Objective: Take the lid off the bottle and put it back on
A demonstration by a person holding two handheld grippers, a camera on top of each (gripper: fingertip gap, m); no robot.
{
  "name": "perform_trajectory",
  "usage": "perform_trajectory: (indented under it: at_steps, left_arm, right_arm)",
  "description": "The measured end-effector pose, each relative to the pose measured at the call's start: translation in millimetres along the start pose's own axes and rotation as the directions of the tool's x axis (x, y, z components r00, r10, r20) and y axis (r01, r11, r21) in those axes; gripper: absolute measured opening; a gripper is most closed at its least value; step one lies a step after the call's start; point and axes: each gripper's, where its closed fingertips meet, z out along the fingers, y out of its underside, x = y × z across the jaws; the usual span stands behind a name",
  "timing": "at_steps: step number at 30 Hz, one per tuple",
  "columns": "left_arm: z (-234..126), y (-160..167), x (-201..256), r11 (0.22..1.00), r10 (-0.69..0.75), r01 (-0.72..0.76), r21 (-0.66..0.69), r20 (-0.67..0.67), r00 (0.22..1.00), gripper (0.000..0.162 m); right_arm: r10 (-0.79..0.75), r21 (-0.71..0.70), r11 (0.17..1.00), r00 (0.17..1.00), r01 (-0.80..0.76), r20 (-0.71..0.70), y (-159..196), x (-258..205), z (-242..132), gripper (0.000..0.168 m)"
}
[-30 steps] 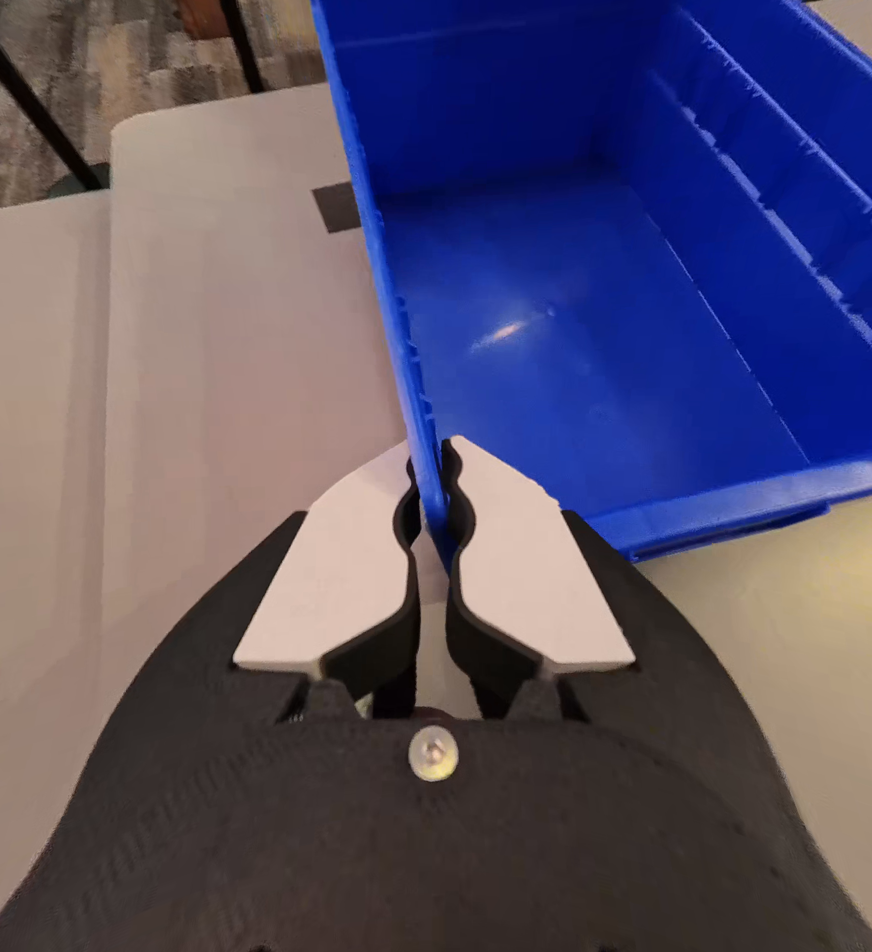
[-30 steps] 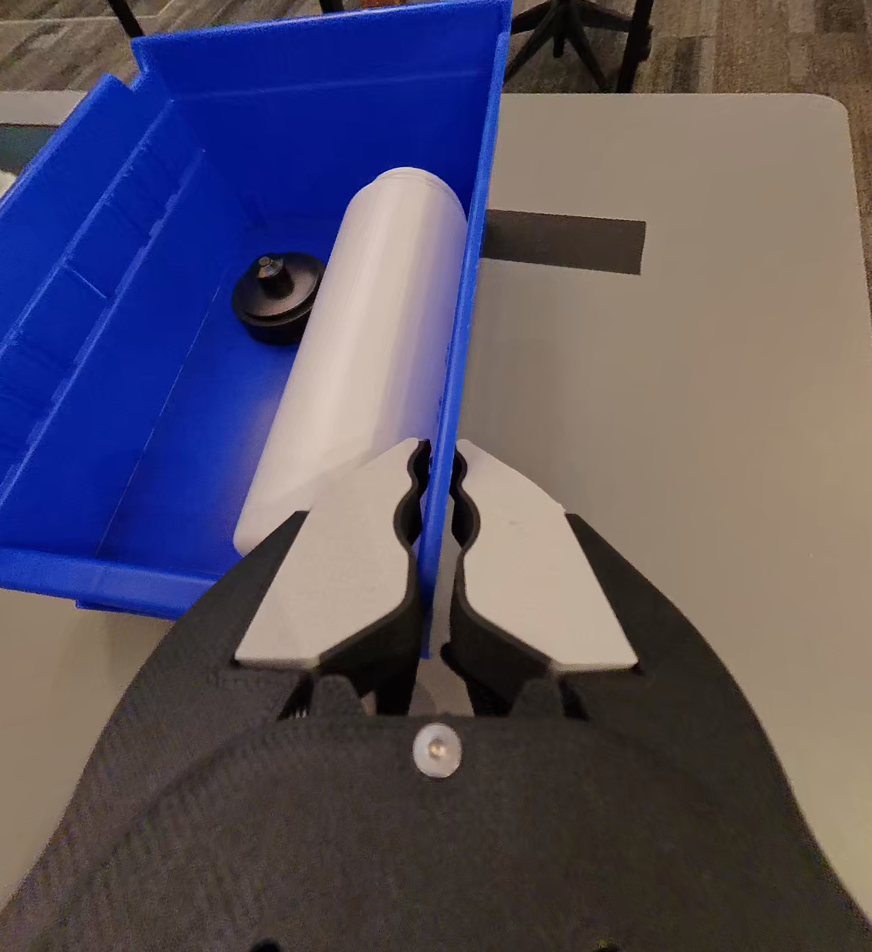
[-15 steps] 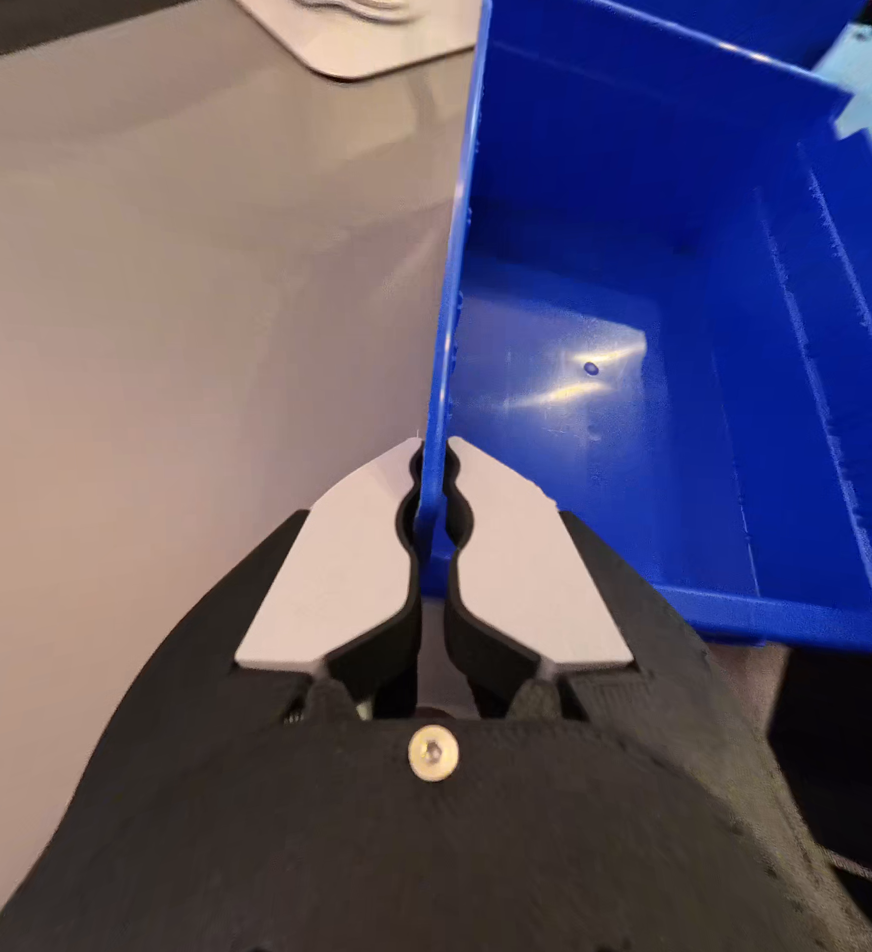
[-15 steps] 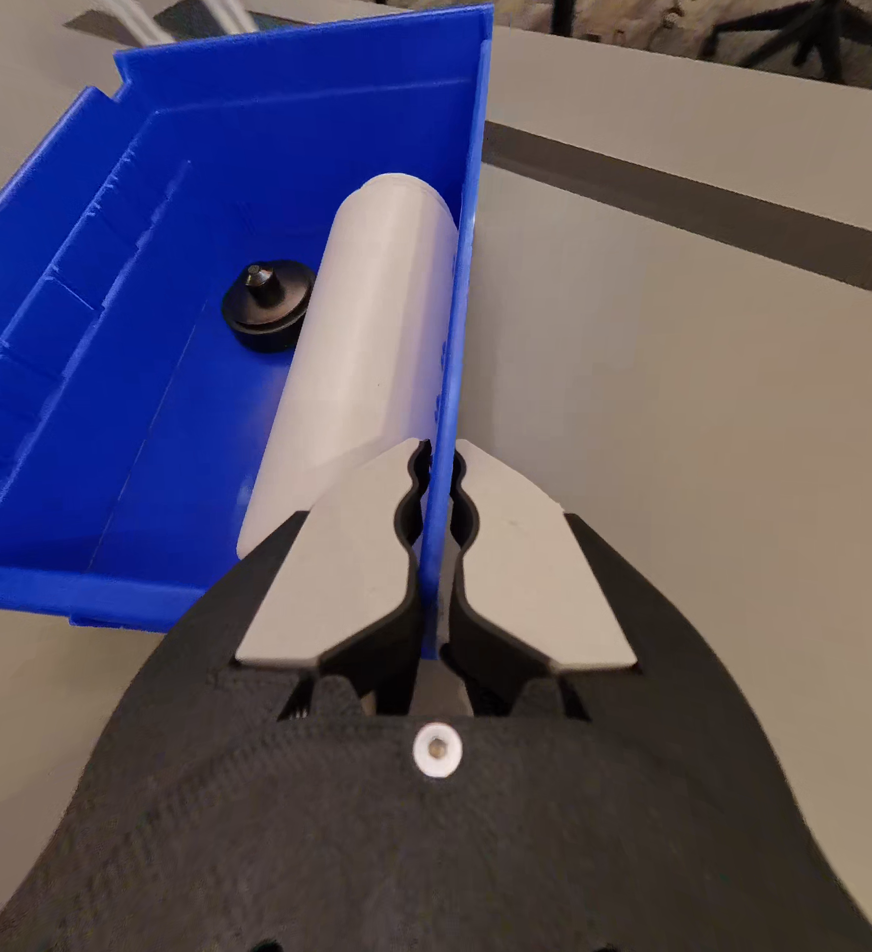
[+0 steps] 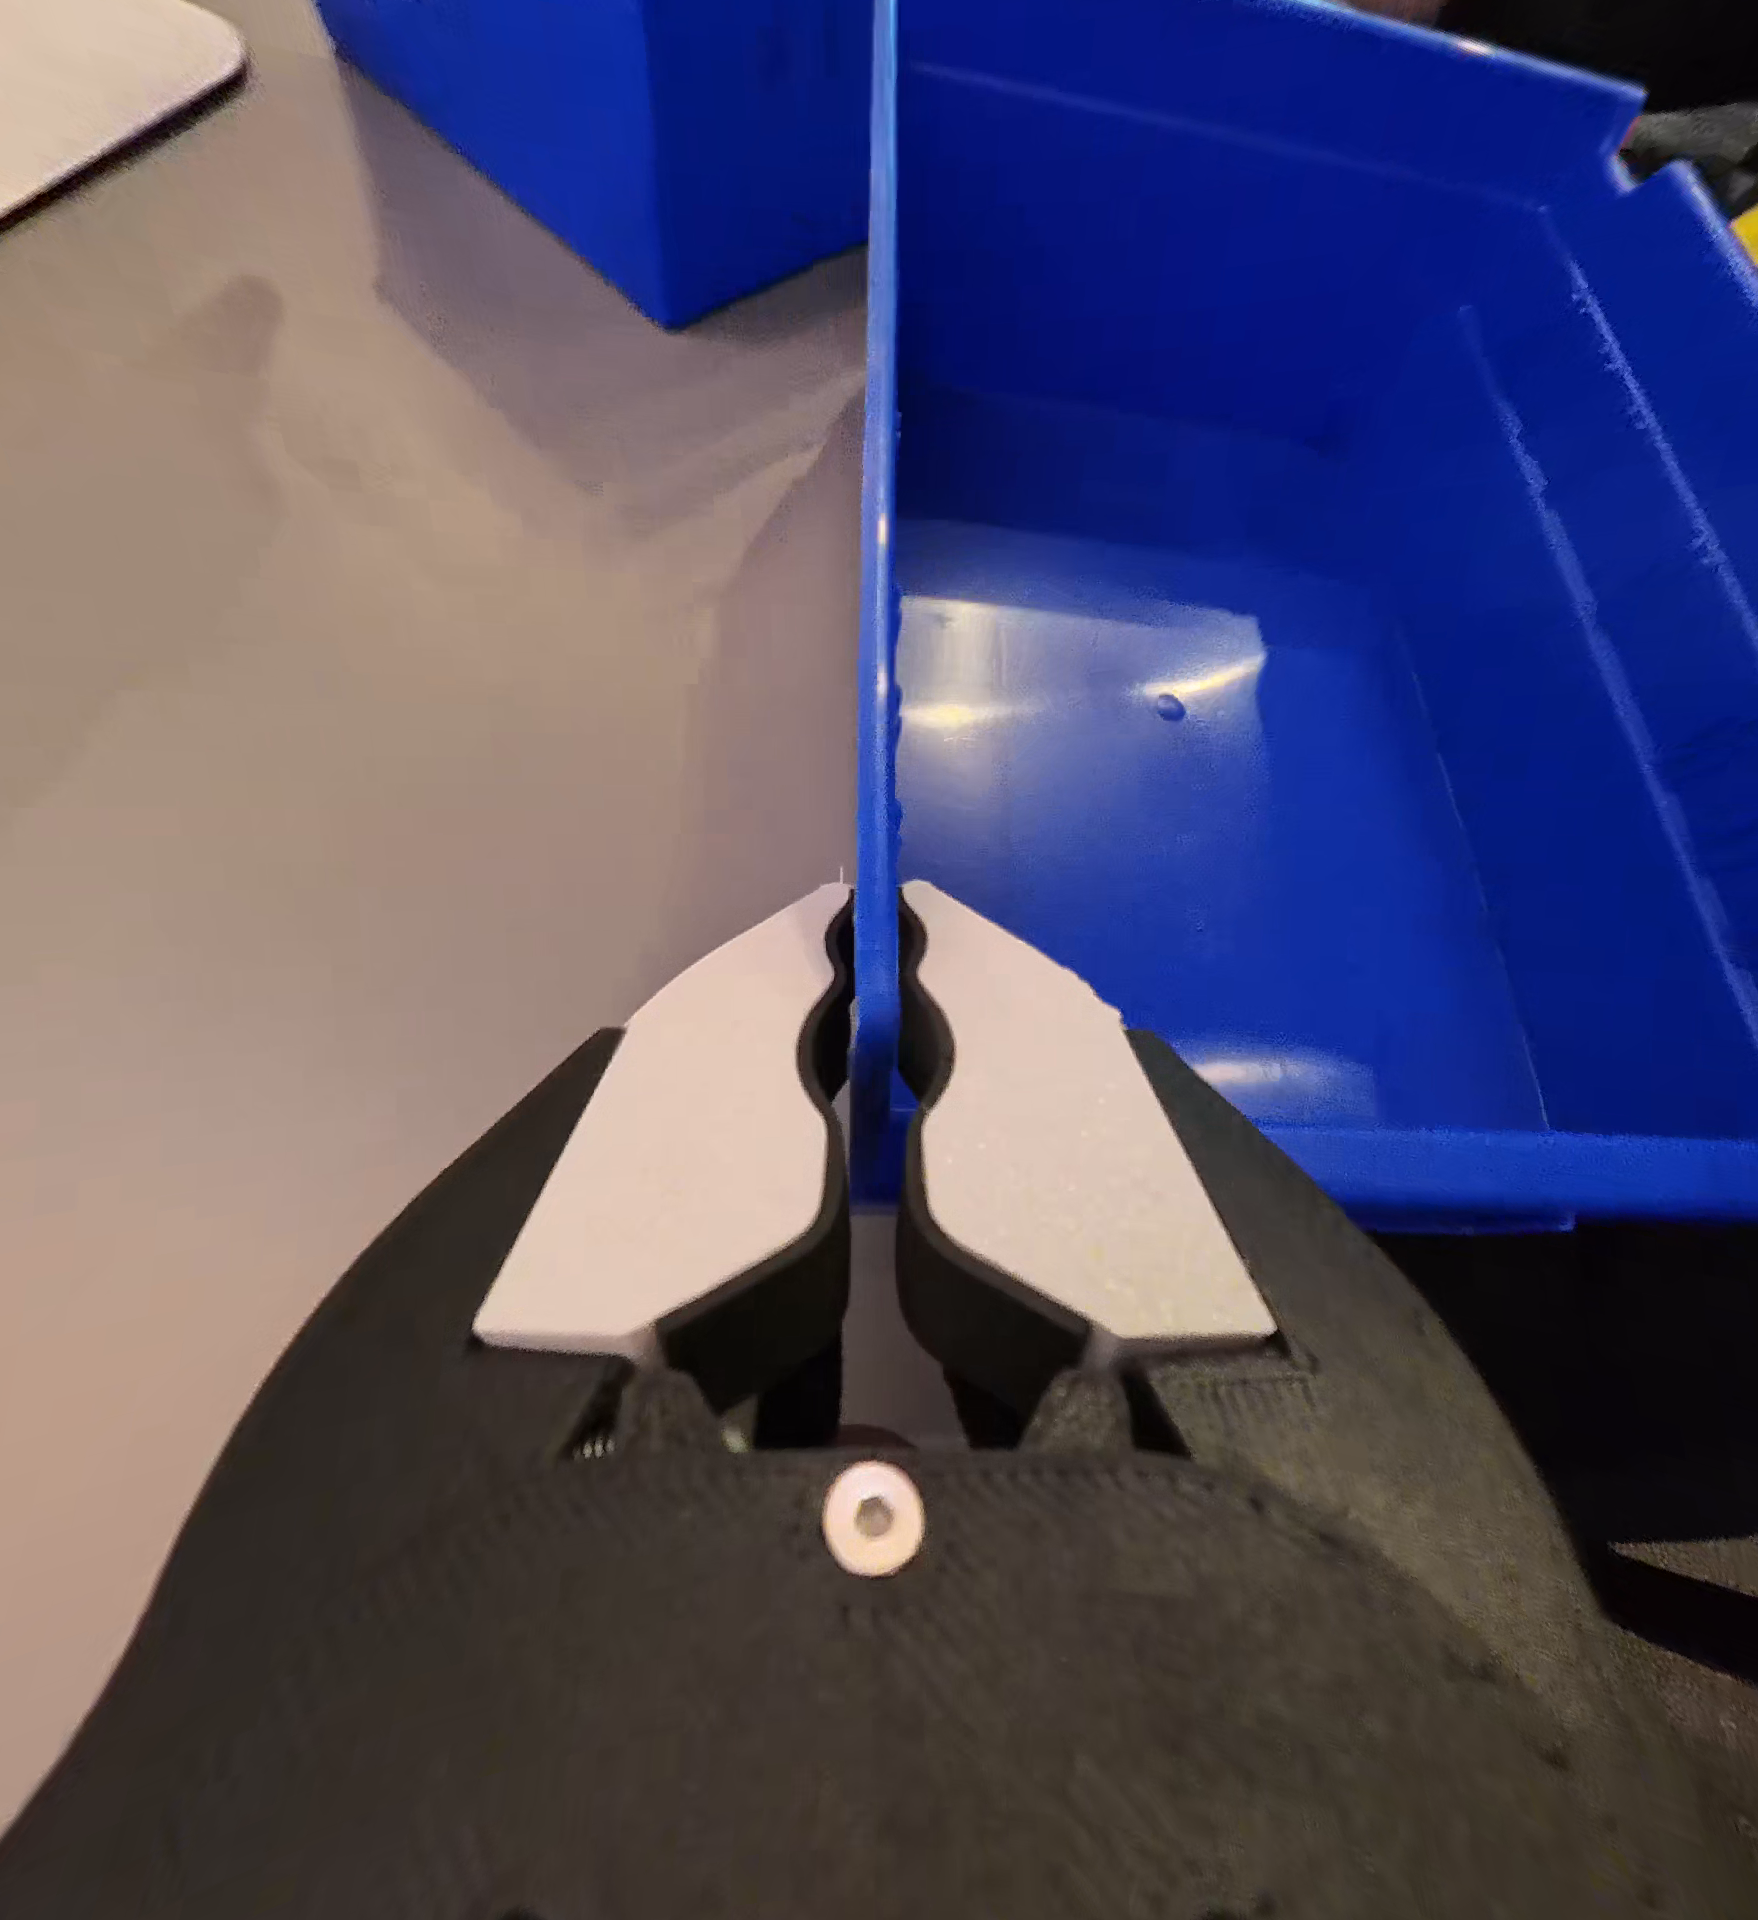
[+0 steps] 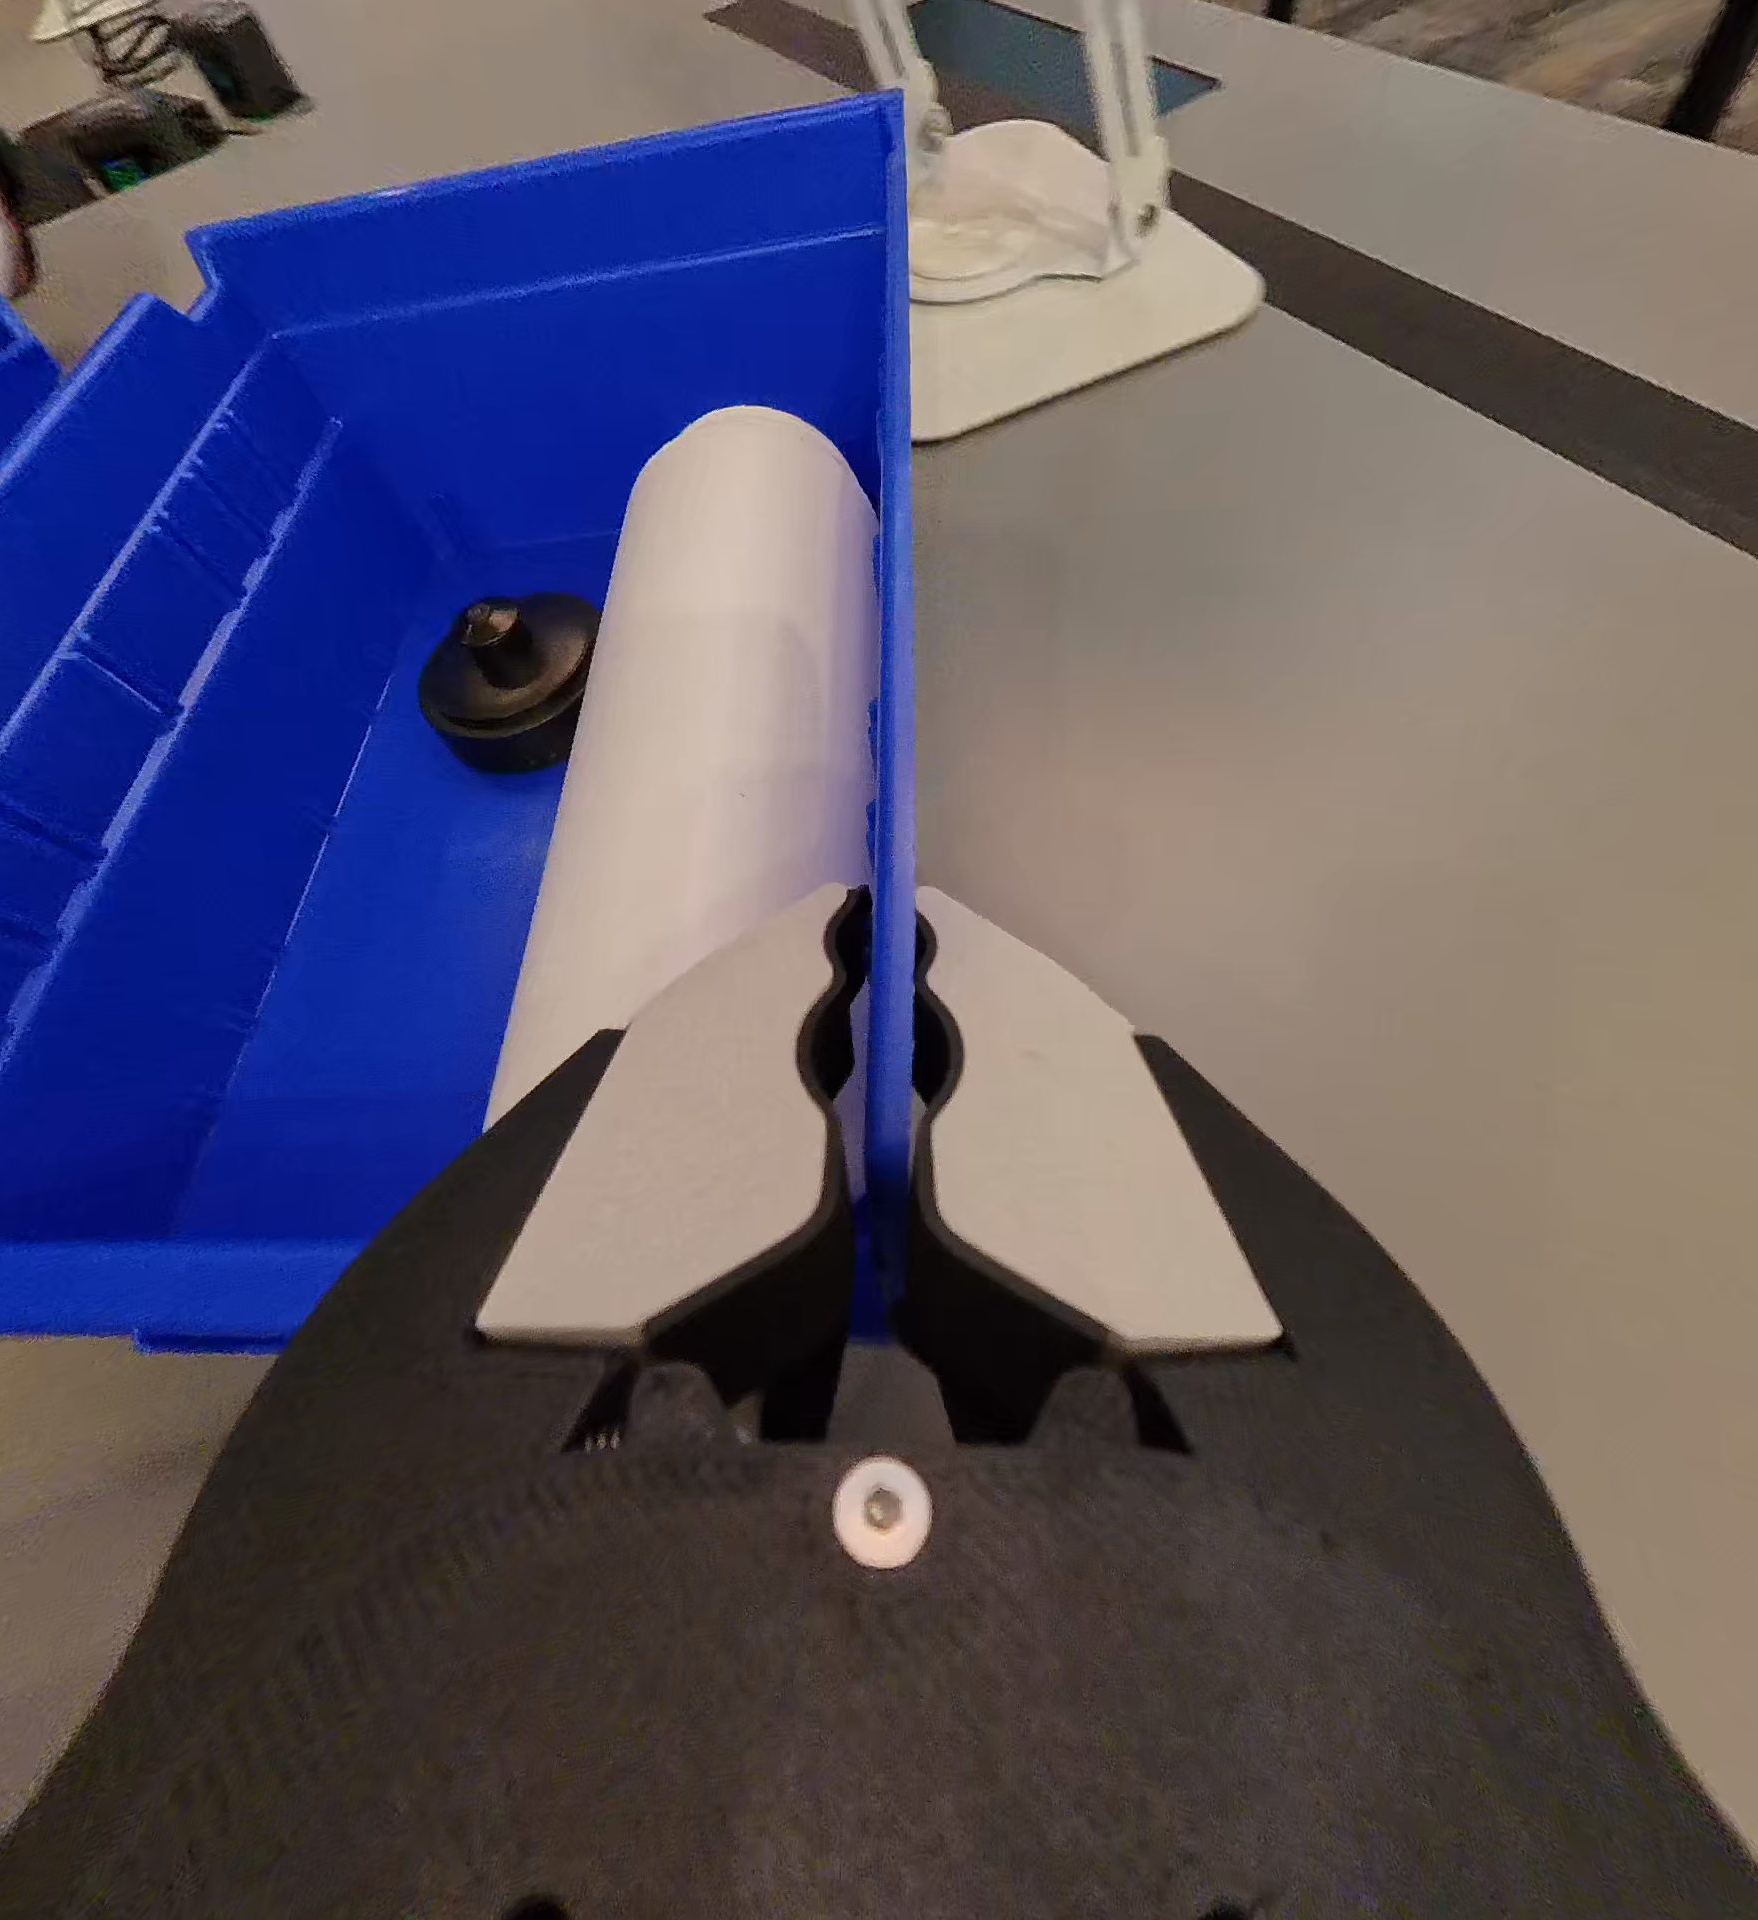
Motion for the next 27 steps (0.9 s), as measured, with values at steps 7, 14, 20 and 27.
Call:
perform_trajectory:
  at_steps: [7,14,20,27]
  left_arm:
    - [31.7,-22.1,2.9,1.0,0.028,-0.028,-0.003,-0.062,0.998,0.004]
    - [25.1,-29.5,10.9,0.992,-0.124,0.117,-0.051,-0.182,0.975,0.064]
    - [-25.4,-85.6,-63.1,0.957,-0.284,0.271,0.104,0.13,0.95,0.079]
    - [37.9,-133.5,-130.1,0.951,-0.249,0.3,-0.08,0.381,0.89,0.081]
  right_arm:
    - [-0.055,-0.025,0.998,0.987,0.06,0.154,-39.1,-19.6,74.7,0.006]
    - [0.03,0.044,0.998,0.993,-0.035,0.112,-113.3,-28.2,112.3,0.073]
    - [0.092,-0.108,0.99,0.995,-0.095,-0.026,-112.9,-99.4,40.4,0.07]
    - [0.134,-0.352,0.93,0.989,-0.106,0.055,-44.4,-235.8,50.0,0.068]
